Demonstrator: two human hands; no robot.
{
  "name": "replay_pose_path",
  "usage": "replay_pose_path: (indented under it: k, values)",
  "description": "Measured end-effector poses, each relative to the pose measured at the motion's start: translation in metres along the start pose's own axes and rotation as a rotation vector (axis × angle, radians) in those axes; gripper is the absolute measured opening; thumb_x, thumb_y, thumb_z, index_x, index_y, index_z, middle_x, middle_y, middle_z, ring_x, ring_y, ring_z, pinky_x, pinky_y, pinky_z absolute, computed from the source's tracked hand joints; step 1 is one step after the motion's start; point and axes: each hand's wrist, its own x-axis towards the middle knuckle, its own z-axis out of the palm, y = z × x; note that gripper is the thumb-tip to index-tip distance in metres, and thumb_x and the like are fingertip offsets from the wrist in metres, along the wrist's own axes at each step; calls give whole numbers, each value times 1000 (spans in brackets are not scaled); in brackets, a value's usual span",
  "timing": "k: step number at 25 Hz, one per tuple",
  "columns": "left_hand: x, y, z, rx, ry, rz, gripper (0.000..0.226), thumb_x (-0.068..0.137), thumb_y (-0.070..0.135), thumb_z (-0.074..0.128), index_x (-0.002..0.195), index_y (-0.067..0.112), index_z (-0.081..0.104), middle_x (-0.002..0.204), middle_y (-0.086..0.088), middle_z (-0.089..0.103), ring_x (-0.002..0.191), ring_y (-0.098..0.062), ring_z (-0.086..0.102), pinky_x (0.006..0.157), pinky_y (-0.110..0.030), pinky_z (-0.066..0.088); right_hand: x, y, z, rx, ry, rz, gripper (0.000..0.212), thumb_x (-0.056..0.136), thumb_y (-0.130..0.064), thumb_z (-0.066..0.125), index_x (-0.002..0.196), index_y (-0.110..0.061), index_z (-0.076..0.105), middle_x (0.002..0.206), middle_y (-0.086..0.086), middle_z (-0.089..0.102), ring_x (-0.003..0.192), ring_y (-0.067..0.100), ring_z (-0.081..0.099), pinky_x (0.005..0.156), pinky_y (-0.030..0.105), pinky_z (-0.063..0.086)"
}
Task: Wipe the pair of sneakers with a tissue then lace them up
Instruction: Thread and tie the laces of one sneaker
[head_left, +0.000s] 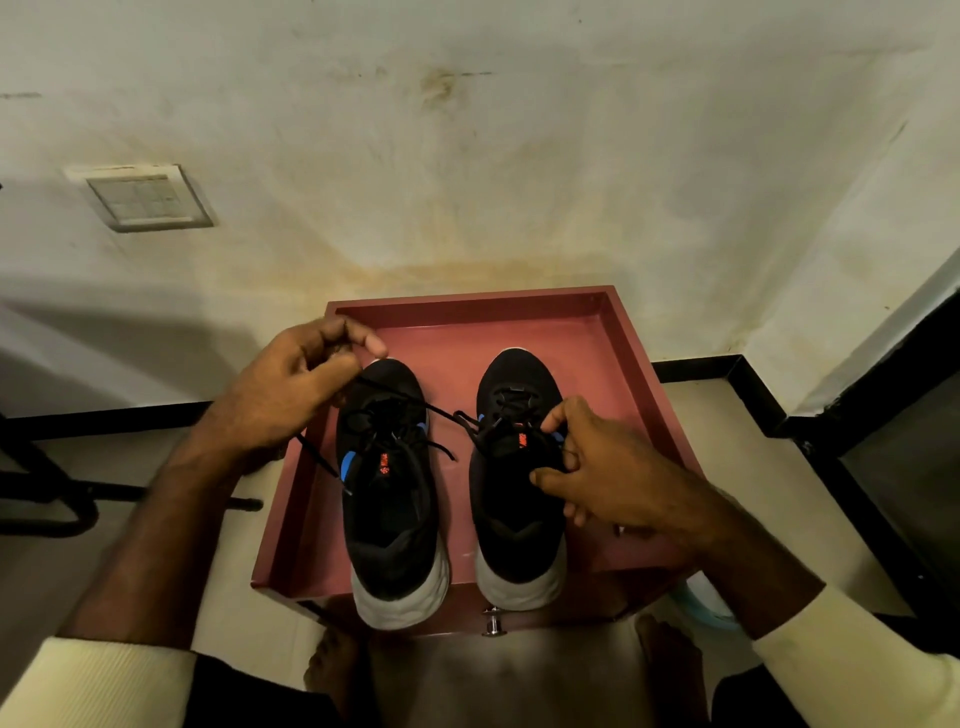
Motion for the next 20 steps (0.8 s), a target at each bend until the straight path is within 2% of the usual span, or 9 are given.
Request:
replay_pose_path:
  k: [3, 4, 6, 8, 10, 13, 16, 18, 20]
  values:
    - [-1, 2, 9, 127, -249, -47, 24, 104, 11, 50, 106, 13, 74, 81, 7, 71, 72, -6, 68, 68, -16, 54, 2, 8, -19, 68, -18, 41, 29, 92, -39, 77, 112, -23, 62, 81, 6, 75, 66, 22, 76, 73, 43, 65]
    - [0, 2, 14, 186, -315, -49, 25, 104, 9, 50, 106, 16, 75, 76, 11, 69, 67, -5, 64, 66, -17, 52, 2, 10, -24, 79, -11, 40, 23, 92, -40, 76, 104, -23, 67, 80, 6, 76, 67, 24, 76, 74, 44, 65]
    - [3, -1, 30, 361, -376, -55, 21, 100, 19, 56, 99, 27, 76, 67, 14, 65, 60, -8, 59, 64, -20, 49, 1, 11, -30, 66, -8, 12, 17, 94, -38, 75, 94, -21, 71, 77, 5, 75, 65, 20, 73, 72, 40, 64]
    - [6, -4, 50, 545, -372, -56, 13, 97, 33, 62, 90, 29, 73, 65, 13, 67, 60, -8, 63, 66, -26, 50, 2, 12, -30, 71, 26, -19, 15, 97, -33, 71, 92, -19, 71, 75, 0, 71, 62, 10, 69, 63, 30, 62]
    - [8, -4, 66, 679, -326, -62, 28, 91, 56, 68, 84, 29, 68, 59, 11, 60, 55, -4, 58, 63, -25, 47, 4, 13, -31, 106, 88, 0, 14, 100, -29, 67, 91, -17, 70, 70, -5, 67, 55, 2, 64, 54, 20, 53]
    - [12, -2, 79, 809, -281, -122, 48, 73, 83, 66, 74, 34, 67, 64, 13, 61, 62, -3, 61, 69, -31, 59, 5, 13, -34, 121, 187, 30, 20, 96, -30, 61, 82, -18, 67, 73, -2, 71, 55, 4, 63, 55, 22, 47]
    - [13, -3, 83, 782, -292, -159, 44, 73, 80, 69, 69, 37, 72, 69, 14, 69, 68, -4, 67, 75, -33, 62, 6, 15, -41, 169, 361, 81, 31, 93, -36, 57, 77, -10, 66, 76, 3, 74, 59, 13, 62, 62, 31, 49]
    - [13, -4, 82, 743, -305, -173, 40, 75, 75, 72, 72, 35, 77, 70, 15, 71, 68, -2, 67, 73, -27, 60, 5, 19, -50, 222, 490, 130, 37, 94, -38, 56, 76, -7, 65, 74, 5, 72, 63, 18, 60, 67, 36, 50]
    - [12, -4, 81, 720, -314, -175, 38, 77, 71, 74, 73, 34, 78, 69, 14, 72, 67, -2, 68, 71, -25, 58, 3, 25, -61, 275, 598, 153, 42, 94, -39, 55, 76, -1, 61, 70, 8, 64, 62, 20, 54, 65, 37, 47]
